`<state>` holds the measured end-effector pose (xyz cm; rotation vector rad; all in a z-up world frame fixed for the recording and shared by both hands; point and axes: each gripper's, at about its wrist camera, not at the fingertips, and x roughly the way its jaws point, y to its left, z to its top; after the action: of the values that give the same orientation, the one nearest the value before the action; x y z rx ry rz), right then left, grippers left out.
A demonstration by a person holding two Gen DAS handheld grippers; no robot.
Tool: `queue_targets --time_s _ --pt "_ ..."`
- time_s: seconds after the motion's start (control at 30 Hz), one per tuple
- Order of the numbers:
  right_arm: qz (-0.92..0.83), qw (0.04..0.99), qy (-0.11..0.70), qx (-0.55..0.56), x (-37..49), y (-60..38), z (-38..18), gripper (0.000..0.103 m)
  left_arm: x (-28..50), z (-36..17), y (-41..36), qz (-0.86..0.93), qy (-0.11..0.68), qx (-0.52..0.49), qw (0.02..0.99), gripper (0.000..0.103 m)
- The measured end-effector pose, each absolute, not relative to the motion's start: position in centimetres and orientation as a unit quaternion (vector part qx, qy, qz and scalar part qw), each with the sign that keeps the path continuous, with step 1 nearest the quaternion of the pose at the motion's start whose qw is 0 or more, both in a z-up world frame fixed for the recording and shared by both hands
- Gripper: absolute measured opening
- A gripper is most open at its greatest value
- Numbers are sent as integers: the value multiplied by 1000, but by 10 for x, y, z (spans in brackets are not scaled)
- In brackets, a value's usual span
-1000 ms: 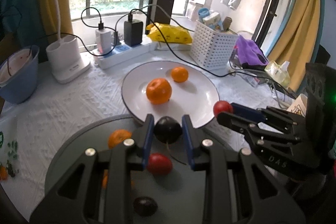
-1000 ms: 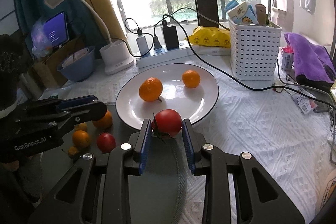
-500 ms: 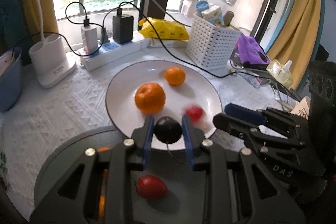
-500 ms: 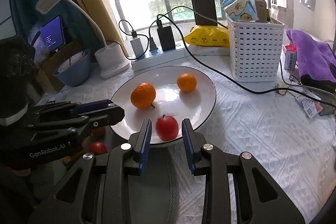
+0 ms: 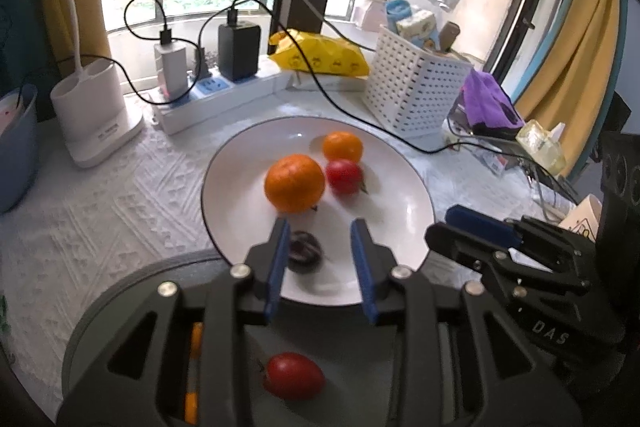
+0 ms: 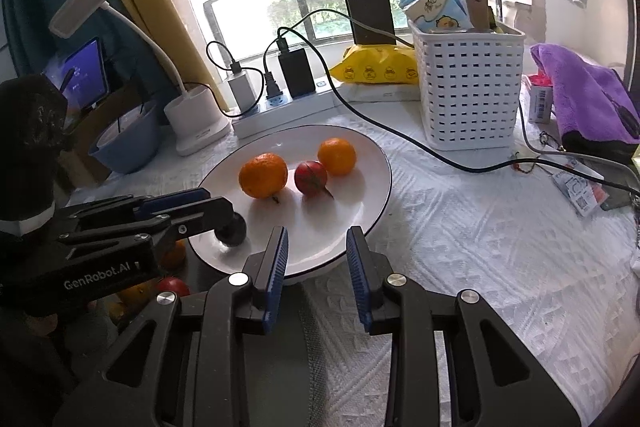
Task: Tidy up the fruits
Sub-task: 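Lower the dark plum into the bowl and open the left tool, then grasp a second dark plum on the tray with the right tool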
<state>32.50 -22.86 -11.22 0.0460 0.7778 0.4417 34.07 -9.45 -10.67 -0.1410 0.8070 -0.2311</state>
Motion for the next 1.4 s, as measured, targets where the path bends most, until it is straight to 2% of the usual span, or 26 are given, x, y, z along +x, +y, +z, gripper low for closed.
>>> queue_targets --time_s 0.17,0.77,1.4 --pt "213 904 370 16 318 -226 -107 32 334 -100 -89 -111 382 -79 914 44" --pt "230 911 342 -3 278 -199 -78 32 282 -65 -67 -108 336 -81 932 45" --pt "259 909 325 -32 233 -156 -61 32 222 -54 -29 -79 308 -87 944 45"
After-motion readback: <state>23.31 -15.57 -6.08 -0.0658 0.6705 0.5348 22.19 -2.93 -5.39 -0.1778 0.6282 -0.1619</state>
